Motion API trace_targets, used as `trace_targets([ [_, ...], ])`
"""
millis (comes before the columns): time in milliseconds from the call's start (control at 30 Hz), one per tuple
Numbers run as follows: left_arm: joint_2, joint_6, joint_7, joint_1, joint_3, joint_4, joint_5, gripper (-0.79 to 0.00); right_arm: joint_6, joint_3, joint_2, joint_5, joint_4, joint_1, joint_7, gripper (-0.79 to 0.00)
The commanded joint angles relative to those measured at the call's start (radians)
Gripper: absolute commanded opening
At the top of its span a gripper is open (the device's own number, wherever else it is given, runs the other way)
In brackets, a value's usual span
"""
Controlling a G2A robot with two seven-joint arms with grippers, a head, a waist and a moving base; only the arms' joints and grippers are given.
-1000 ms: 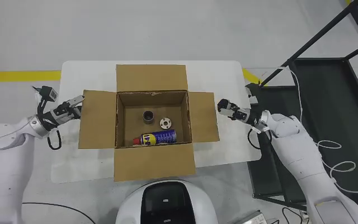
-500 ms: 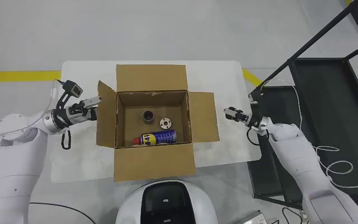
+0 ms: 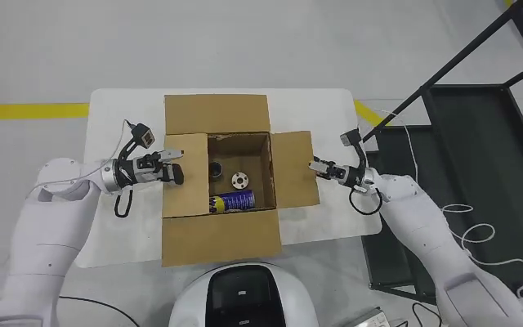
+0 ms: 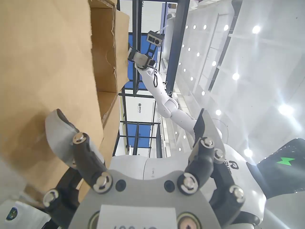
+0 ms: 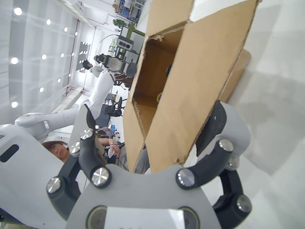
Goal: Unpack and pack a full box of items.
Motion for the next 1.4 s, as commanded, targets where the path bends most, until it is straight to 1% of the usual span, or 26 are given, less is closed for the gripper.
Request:
trace_targets([
  [0,0.001,-0.005,0.001,-0.002,-0.002,0.003,0.001,0.0,0.002,-0.005,0.014,0.028,-0.088,-0.014,0.002,0.0],
  [67,0.002,-0.007,-0.001,-0.001,-0.006,0.005,0.0,0.0,0.014,-0.019,0.028,0.047,-0.166,-0.02,0.014,0.0],
  [167,0.005,-0.012,0.004,0.0,-0.012,0.01,0.001,0.0,0.031,-0.057,0.042,0.053,-0.241,-0.005,0.031,0.0],
  [267,0.006,-0.015,0.011,0.003,-0.018,0.014,0.0,0.0,0.049,-0.125,0.042,0.052,-0.266,0.04,0.049,0.0],
  [367,0.008,-0.017,0.012,0.004,-0.024,0.014,-0.005,0.0,0.053,-0.214,0.028,0.03,-0.257,0.103,0.053,0.0],
  [467,0.011,-0.018,0.01,0.005,-0.032,0.016,-0.006,0.0,0.044,-0.3,0.006,-0.047,-0.21,0.172,0.044,0.0],
  [533,0.013,-0.017,0.008,0.004,-0.038,0.018,-0.006,0.0,0.033,-0.348,-0.01,-0.128,-0.178,0.215,0.032,0.0],
  [700,0.018,-0.017,0.003,0.002,-0.049,0.019,-0.006,0.0,0.007,-0.411,-0.044,-0.248,-0.114,0.275,0.0,0.0],
  [933,0.019,0.006,-0.003,-0.006,-0.044,0.02,-0.005,0.0,0.034,-0.427,-0.068,-0.4,-0.128,0.299,-0.082,0.0],
  [1067,0.02,0.015,-0.009,-0.014,-0.027,0.01,0.028,0.0,0.027,-0.412,-0.067,-0.427,-0.166,0.288,-0.11,0.0],
  [1200,0.02,0.025,0.004,-0.023,-0.011,0.002,0.063,0.0,-0.007,-0.365,-0.049,-0.401,-0.215,0.257,-0.108,0.0],
  [1367,0.02,0.029,0.01,-0.03,-0.002,-0.009,0.075,0.0,-0.033,-0.274,-0.007,-0.357,-0.266,0.189,-0.08,0.0],
])
